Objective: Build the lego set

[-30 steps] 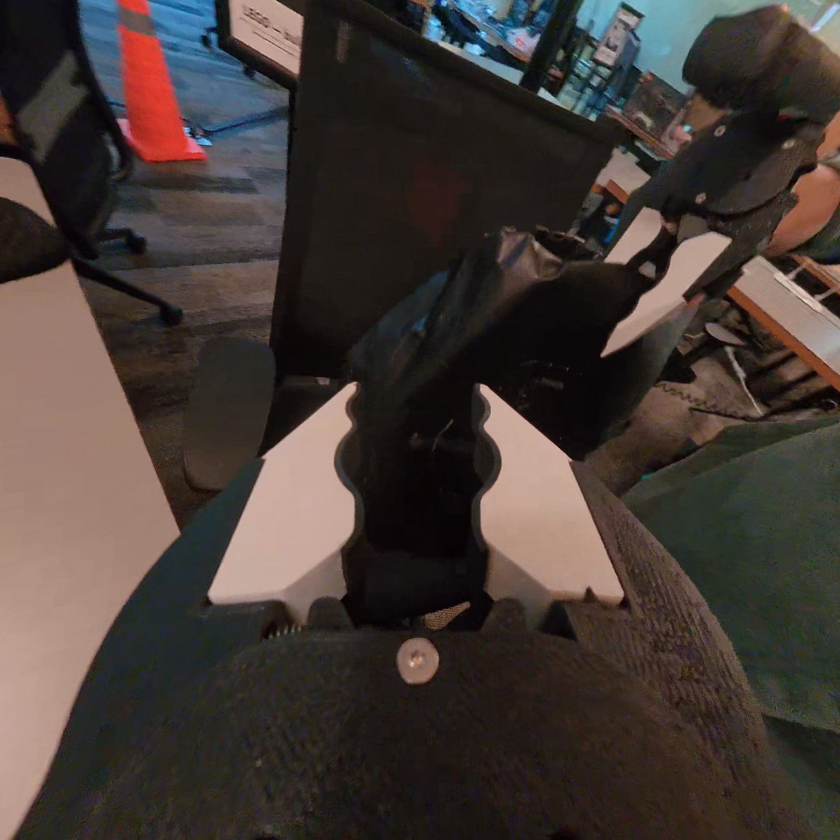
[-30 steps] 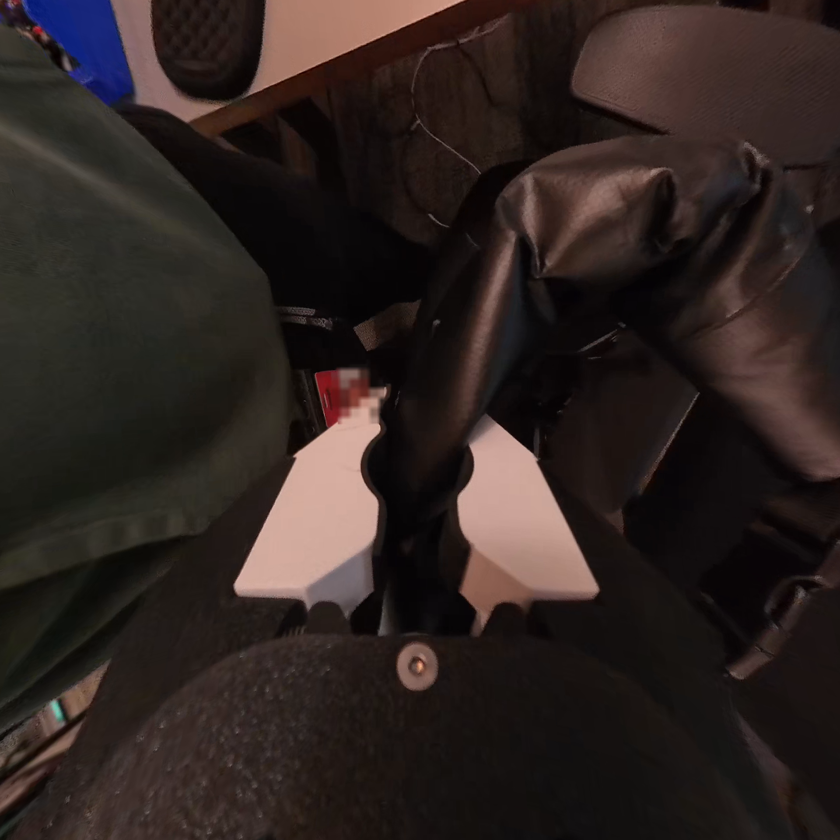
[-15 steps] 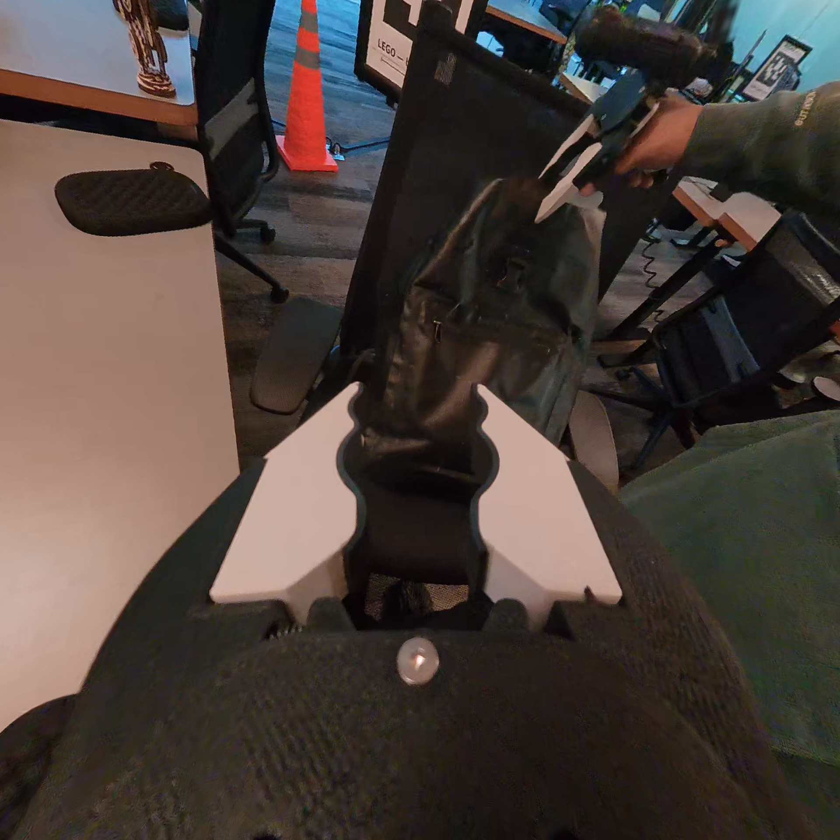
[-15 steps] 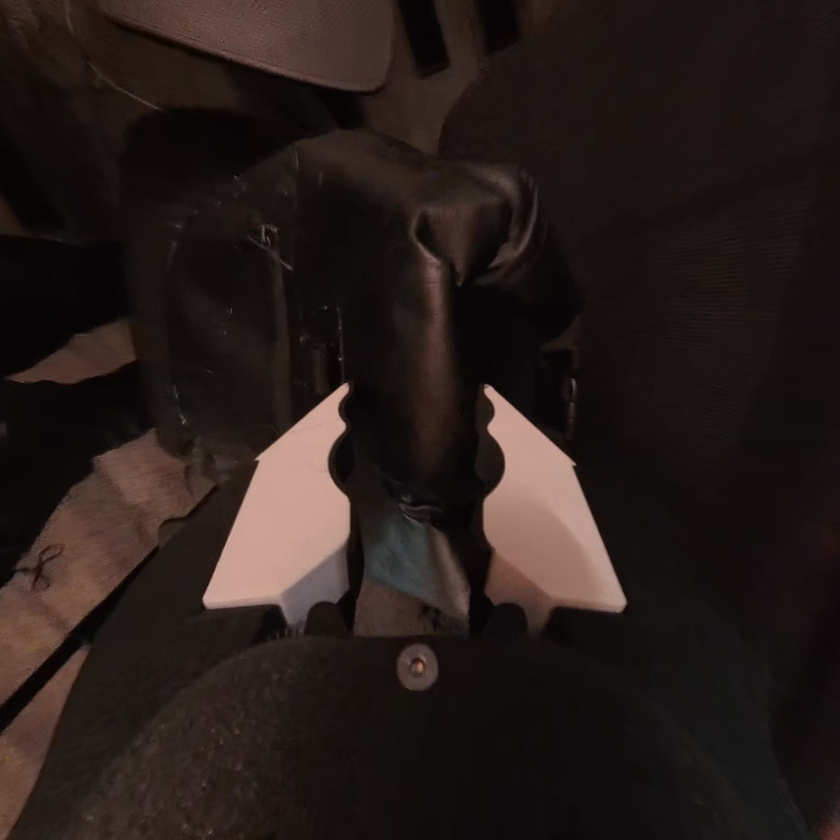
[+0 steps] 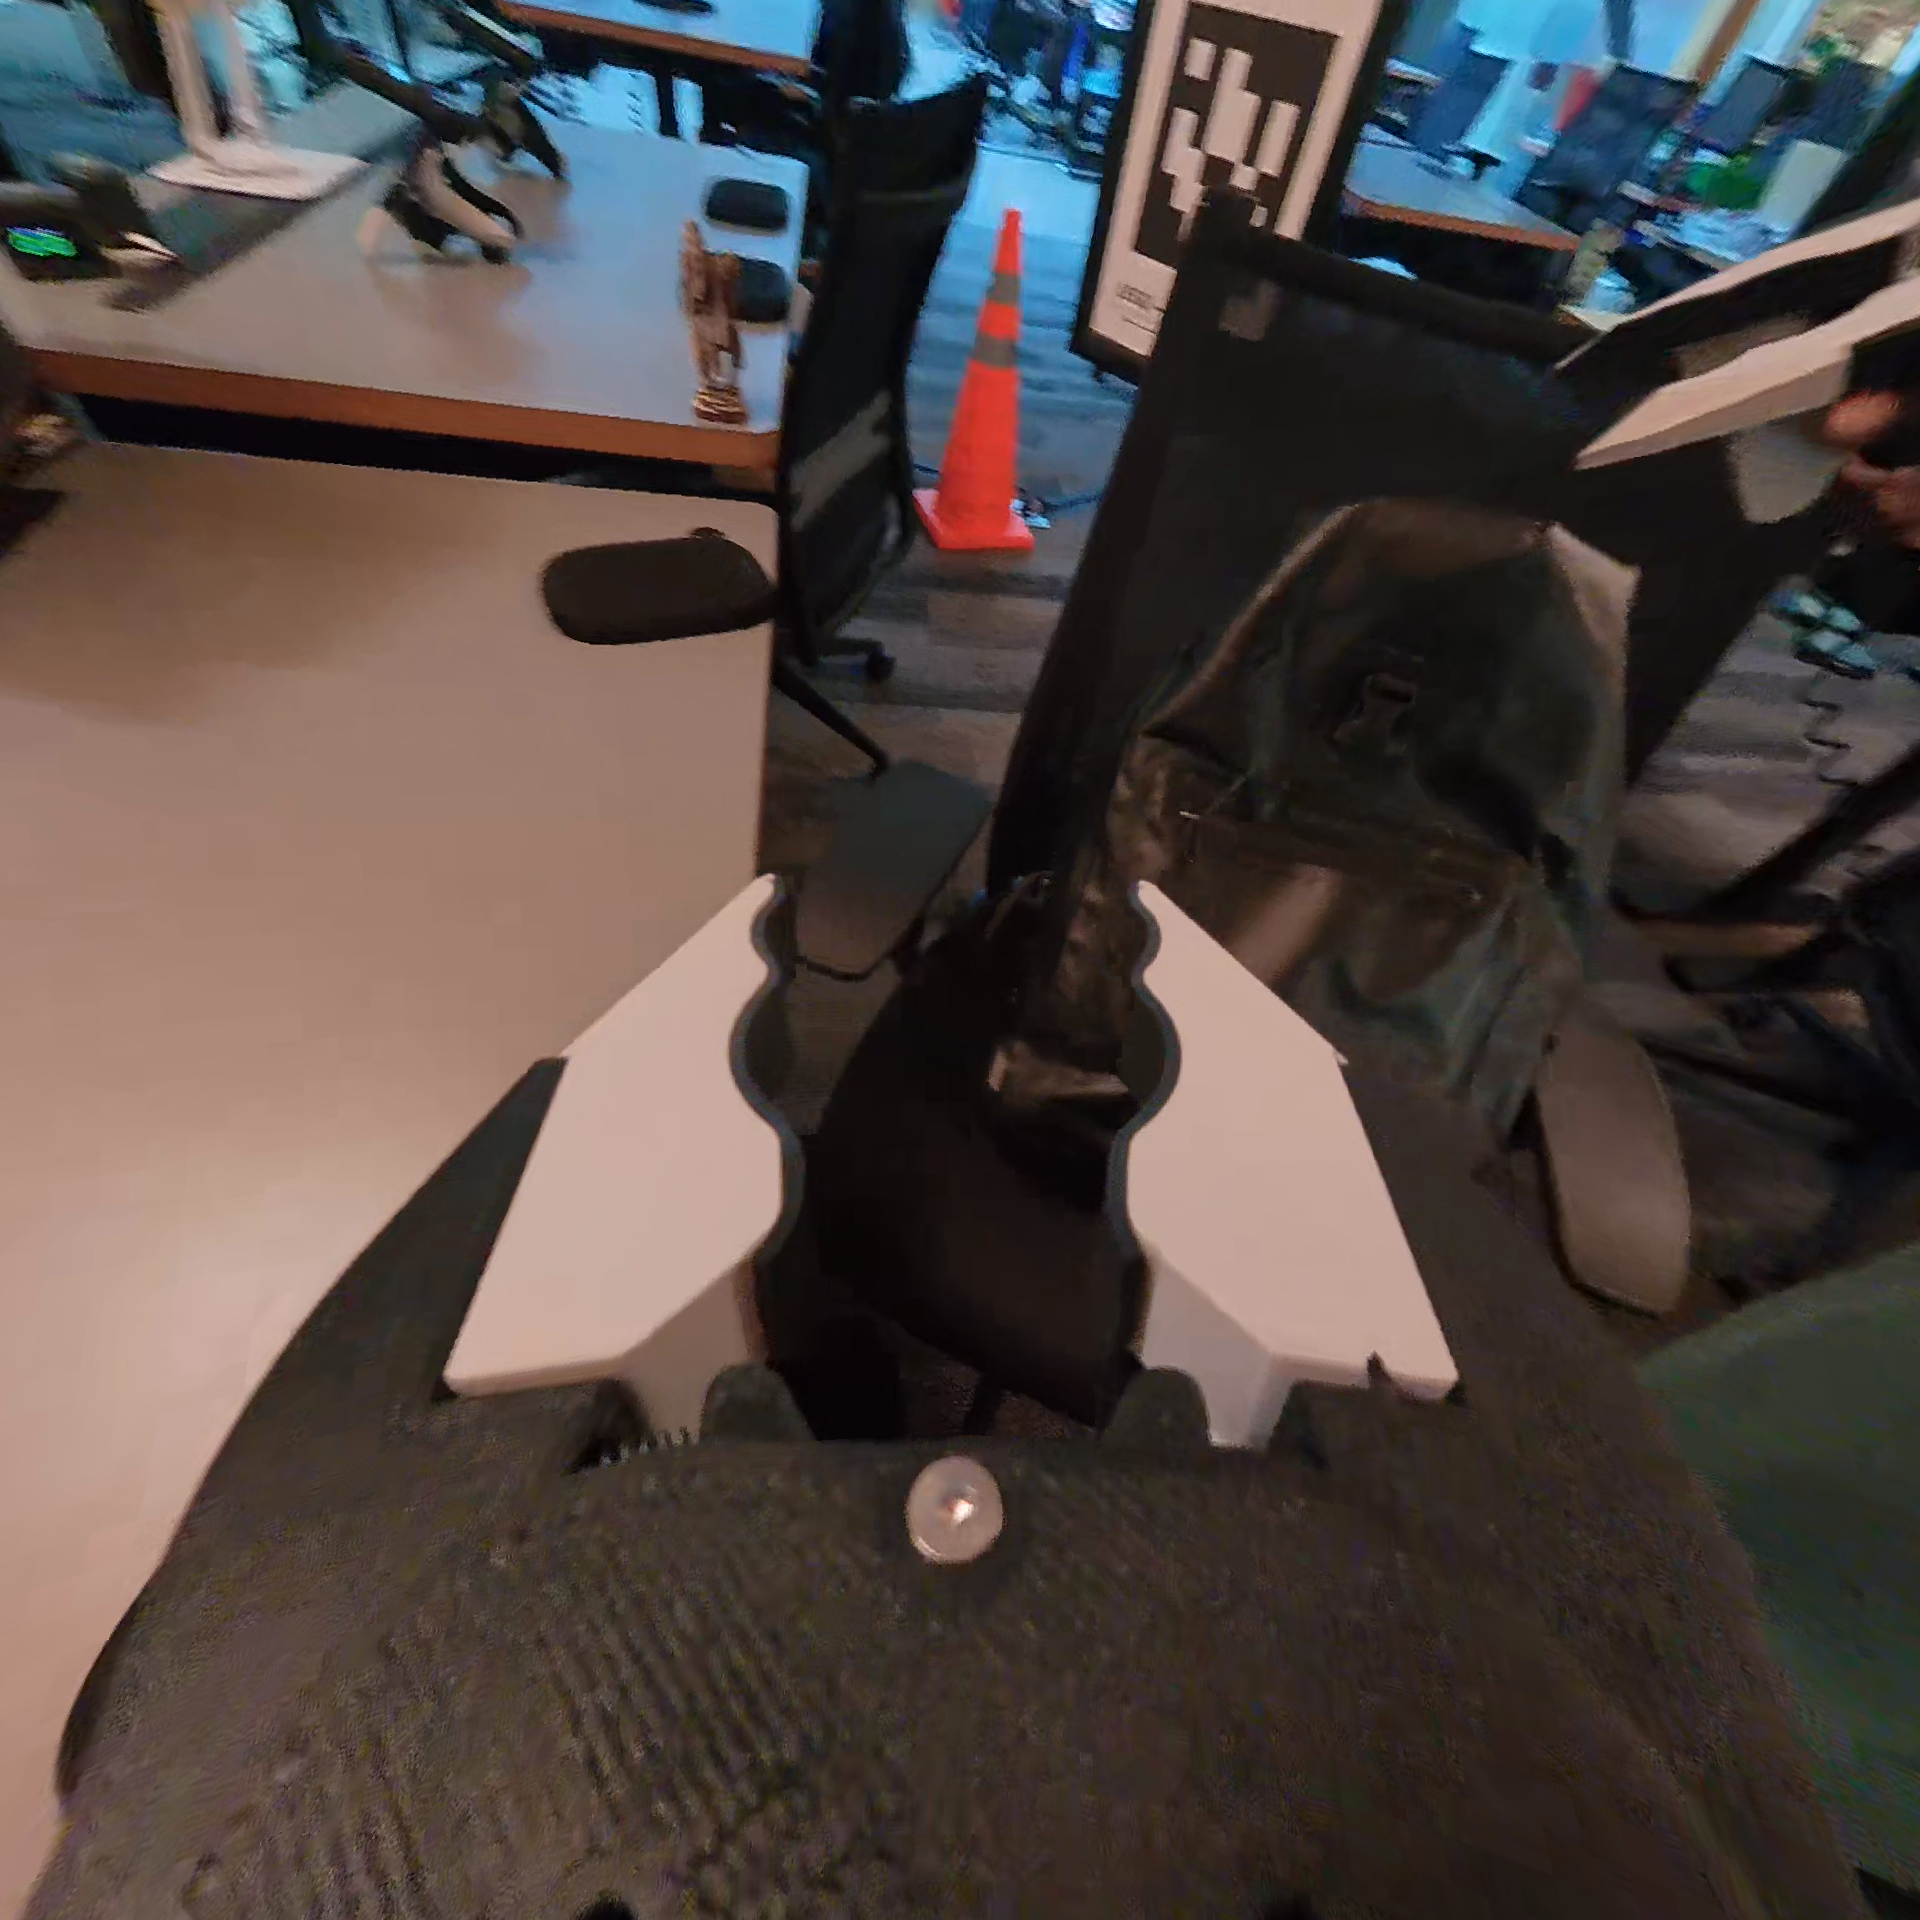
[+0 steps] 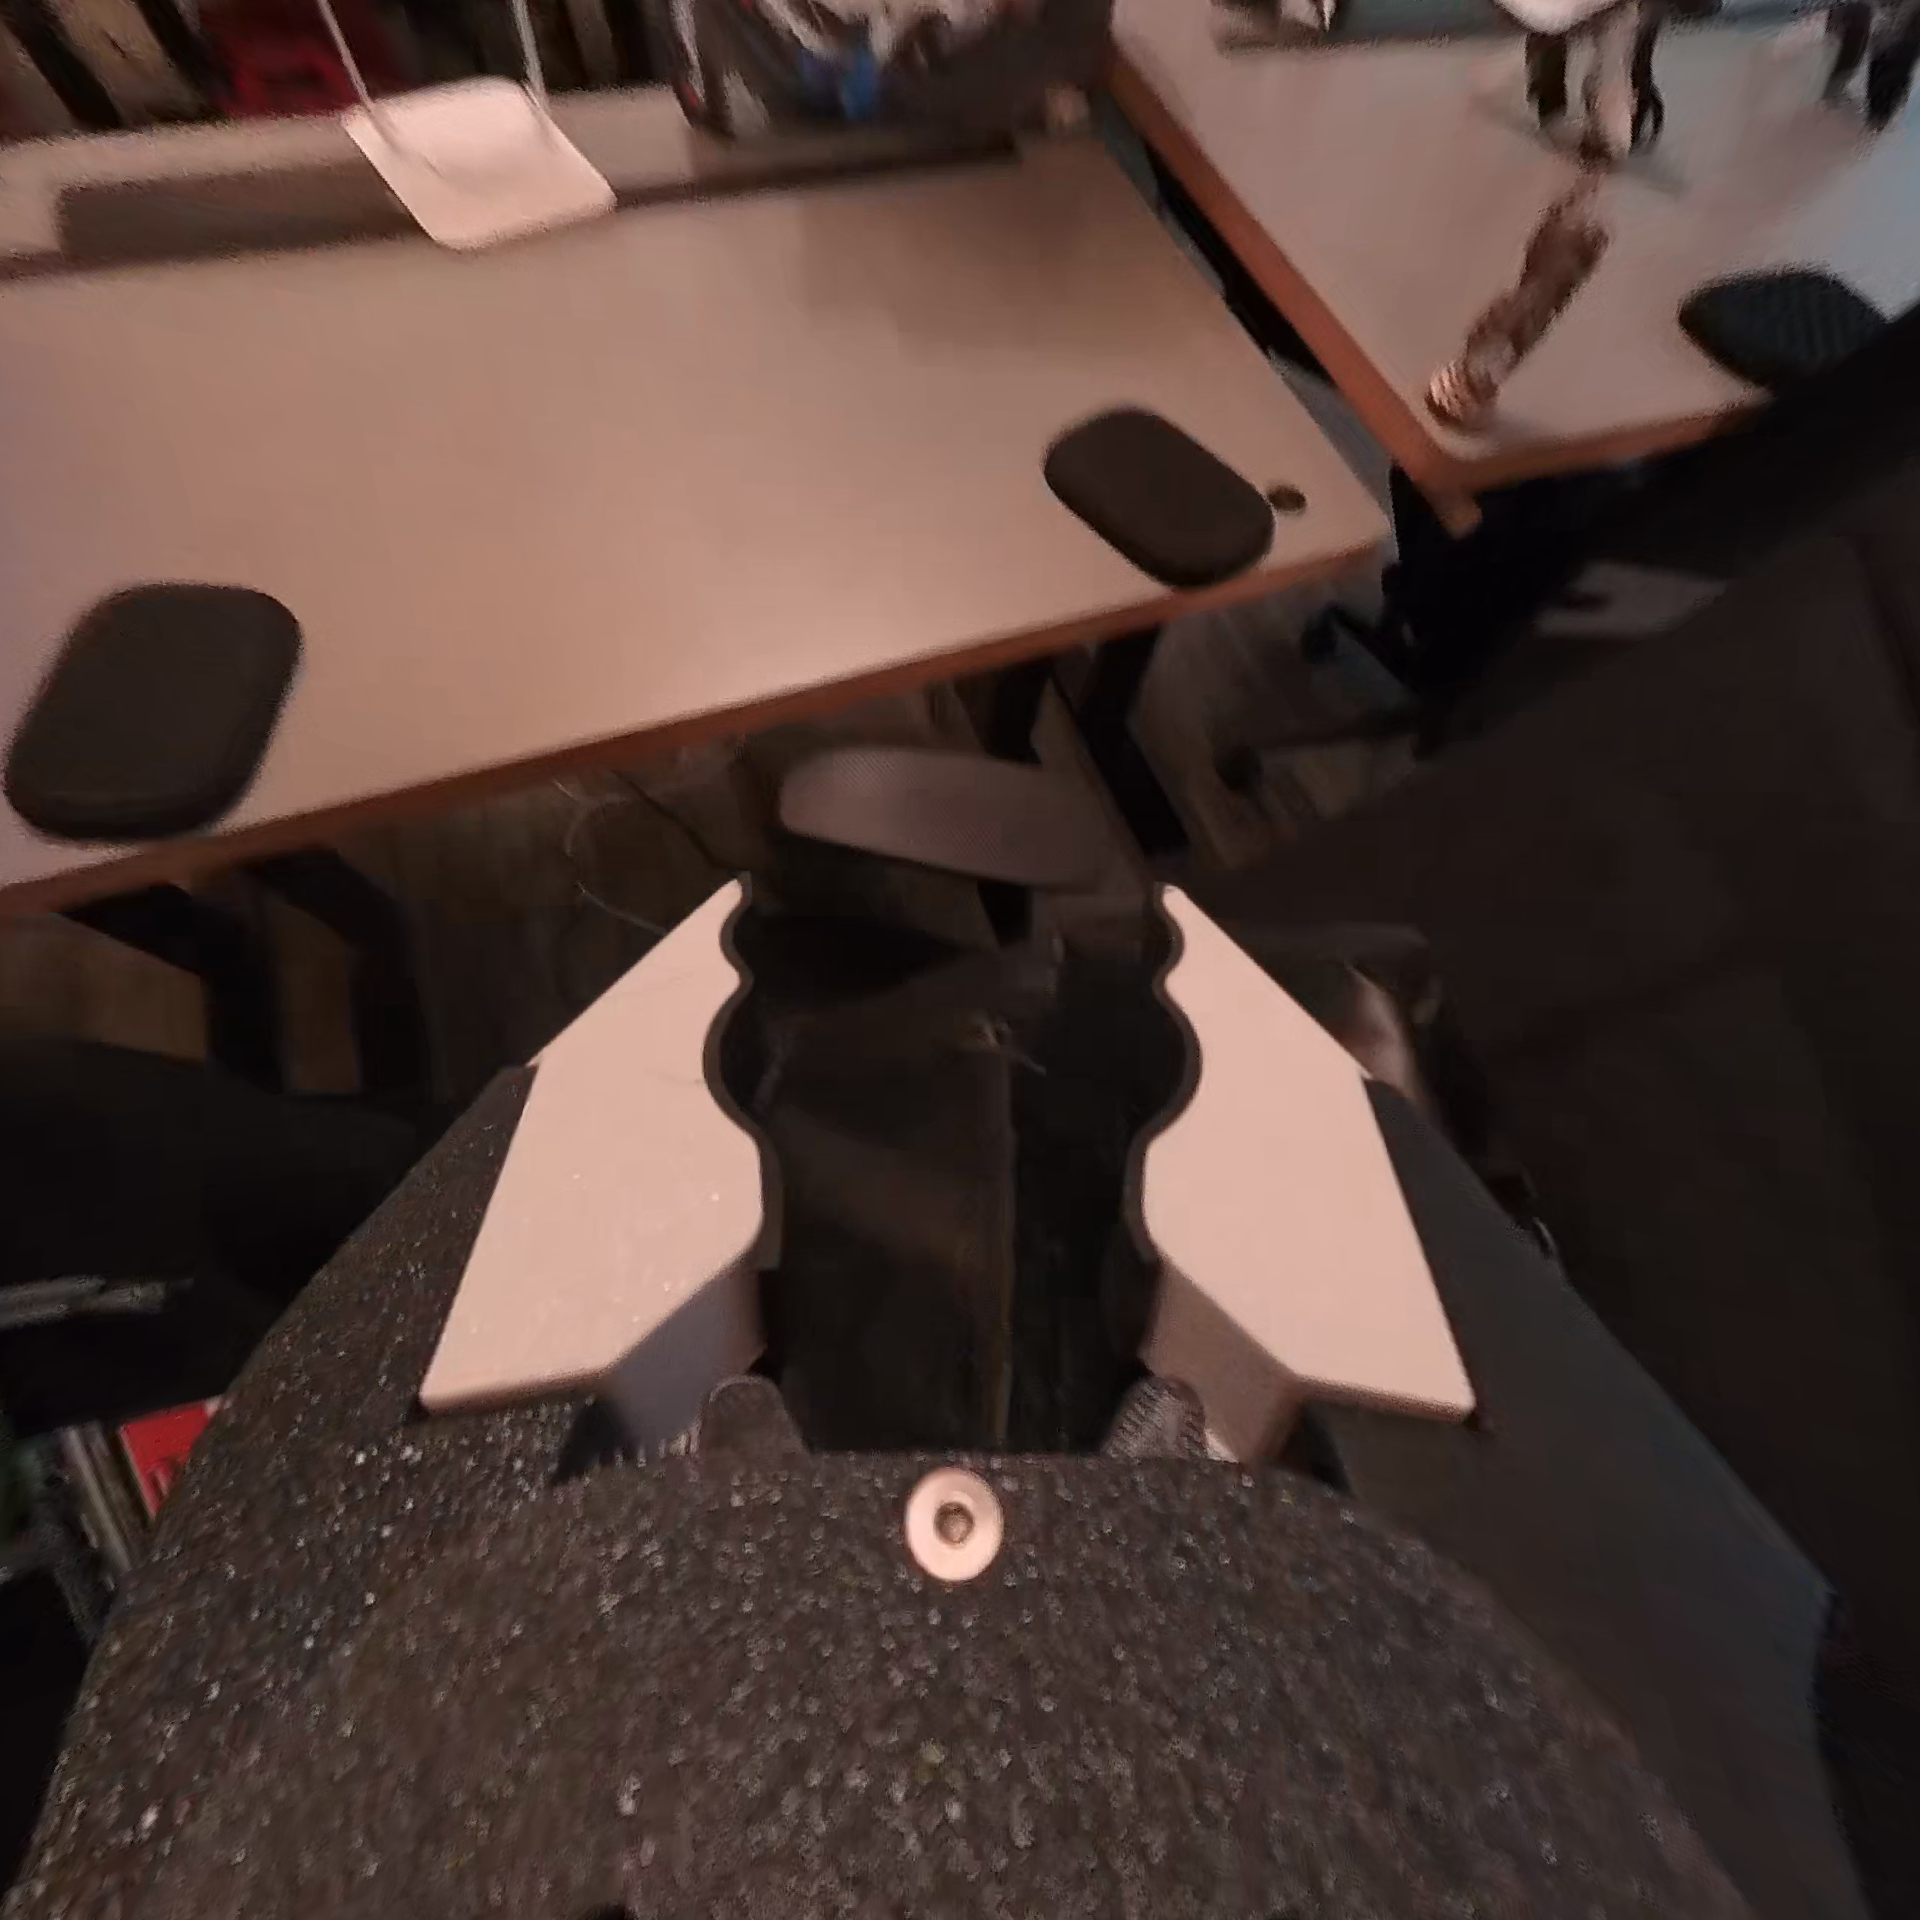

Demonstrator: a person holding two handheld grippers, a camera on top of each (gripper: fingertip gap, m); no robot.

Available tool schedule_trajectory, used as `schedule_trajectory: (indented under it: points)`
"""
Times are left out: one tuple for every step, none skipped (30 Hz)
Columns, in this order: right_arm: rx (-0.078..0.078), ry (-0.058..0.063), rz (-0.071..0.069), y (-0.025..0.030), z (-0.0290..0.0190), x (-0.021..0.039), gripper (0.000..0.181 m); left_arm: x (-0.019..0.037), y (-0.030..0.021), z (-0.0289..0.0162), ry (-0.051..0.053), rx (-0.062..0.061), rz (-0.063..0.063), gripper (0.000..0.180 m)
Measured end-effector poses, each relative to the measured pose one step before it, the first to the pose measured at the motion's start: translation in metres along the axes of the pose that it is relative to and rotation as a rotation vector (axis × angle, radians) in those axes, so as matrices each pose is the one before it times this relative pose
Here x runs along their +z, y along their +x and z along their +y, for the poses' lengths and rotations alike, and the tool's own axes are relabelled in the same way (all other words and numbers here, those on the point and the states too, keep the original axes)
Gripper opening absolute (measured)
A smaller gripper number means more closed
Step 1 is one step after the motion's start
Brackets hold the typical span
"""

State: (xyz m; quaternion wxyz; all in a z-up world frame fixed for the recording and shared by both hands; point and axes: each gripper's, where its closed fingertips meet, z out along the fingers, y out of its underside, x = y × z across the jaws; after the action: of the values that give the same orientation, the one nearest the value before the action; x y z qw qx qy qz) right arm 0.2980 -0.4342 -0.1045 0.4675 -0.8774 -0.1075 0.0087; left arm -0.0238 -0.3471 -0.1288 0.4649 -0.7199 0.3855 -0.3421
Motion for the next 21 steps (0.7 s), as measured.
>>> schedule_trajectory:
  points:
    - [-0.0113, 0.0318, -0.0035, -0.01362, -0.00791, 0.00311, 0.069, -0.00684, -0.00570, 0.00229, 0.0121, -0.0033, -0.0419, 0.061]
    - [-0.0140, 0.0264, 0.0033, -0.01302, -0.00679, 0.00467, 0.066, -0.00773, -0.00654, 0.00163, 0.0174, -0.0080, -0.0455, 0.062]
    - [-0.0162, 0.0216, -0.0044, -0.01435, -0.00608, 0.00600, 0.065, -0.00854, -0.00664, 0.00119, 0.0221, -0.0121, -0.0447, 0.062]
    - [-0.0114, 0.0240, -0.0138, -0.01574, -0.00635, 0.00717, 0.062, -0.00933, -0.00667, 0.00182, 0.0205, -0.0138, -0.0429, 0.062]
    - [-0.0019, 0.0233, -0.0220, -0.01699, -0.00617, 0.00834, 0.059, -0.00977, -0.00671, 0.00356, 0.0103, -0.0137, -0.0396, 0.061]
    - [0.0073, 0.0206, -0.0232, -0.01716, -0.00550, 0.00961, 0.056, -0.01016, -0.00690, 0.00529, -0.0019, -0.0131, -0.0355, 0.059]
    - [0.0151, 0.0143, -0.0236, -0.01730, -0.00409, 0.01061, 0.054, -0.01076, -0.00781, 0.00616, -0.0072, -0.0113, -0.0347, 0.058]
    - [0.0178, 0.0081, -0.0278, -0.01782, -0.00270, 0.01126, 0.053, -0.01126, -0.00917, 0.00582, -0.0056, -0.0078, -0.0359, 0.056]
    - [0.0177, 0.0042, -0.0278, -0.01749, -0.00142, 0.01141, 0.051, -0.01188, -0.01088, 0.00500, -0.0017, -0.0077, -0.0371, 0.055]
    - [0.0161, 0.0017, -0.0201, -0.01582, -0.00041, 0.01102, 0.049, -0.01216, -0.01274, 0.00423, 0.0020, -0.0112, -0.0390, 0.054]
    - [0.0192, 0.0020, -0.0093, -0.01395, 0.00003, 0.01024, 0.048, -0.01198, -0.01373, 0.00415, 0.0021, -0.0153, -0.0372, 0.054]
    - [0.0215, 0.0061, -0.0113, -0.01414, -0.00029, 0.00915, 0.047, -0.01132, -0.01374, 0.00433, -0.0005, -0.0148, -0.0302, 0.053]
    - [0.0203, 0.0097, -0.0076, -0.01340, -0.00033, 0.00748, 0.046, -0.01062, -0.01389, 0.00425, -0.0017, -0.0105, -0.0300, 0.052]
    - [0.0160, 0.0121, 0.0023, -0.01190, -0.00037, 0.00607, 0.045, -0.00972, -0.01417, 0.00390, -0.0007, -0.0054, -0.0313, 0.052]
    - [0.0108, 0.0090, 0.0015, -0.01166, 0.00040, 0.00458, 0.045, -0.00851, -0.01351, 0.00374, 0.0001, -0.0028, -0.0280, 0.052]
    - [0.0056, 0.0013, 0.0038, -0.01102, 0.00162, 0.00356, 0.045, -0.00692, -0.01267, 0.00367, 0.0006, -0.0031, -0.0236, 0.052]
    - [-0.0002, -0.0045, 0.0077, -0.01007, 0.00264, 0.00224, 0.046, -0.00524, -0.01110, 0.00380, -0.0022, -0.0056, -0.0142, 0.052]
    - [-0.0022, -0.0068, 0.0072, -0.00976, 0.00277, 0.00055, 0.047, -0.00413, -0.00944, 0.00352, -0.0058, -0.0085, -0.0056, 0.052]
    - [0.0014, -0.0069, 0.0146, -0.00843, 0.00269, -0.00103, 0.049, -0.00362, -0.00798, 0.00222, -0.0042, -0.0085, 0.0012, 0.053]
    - [0.0030, -0.0007, 0.0107, -0.00865, 0.00249, -0.00229, 0.050, -0.00351, -0.00639, 0.00130, -0.0010, -0.0040, 0.0091, 0.053]
    - [0.0040, -0.0043, 0.0118, -0.00789, 0.00383, -0.00283, 0.051, -0.00337, -0.00611, 0.00145, -0.0013, 0.0026, 0.0087, 0.054]
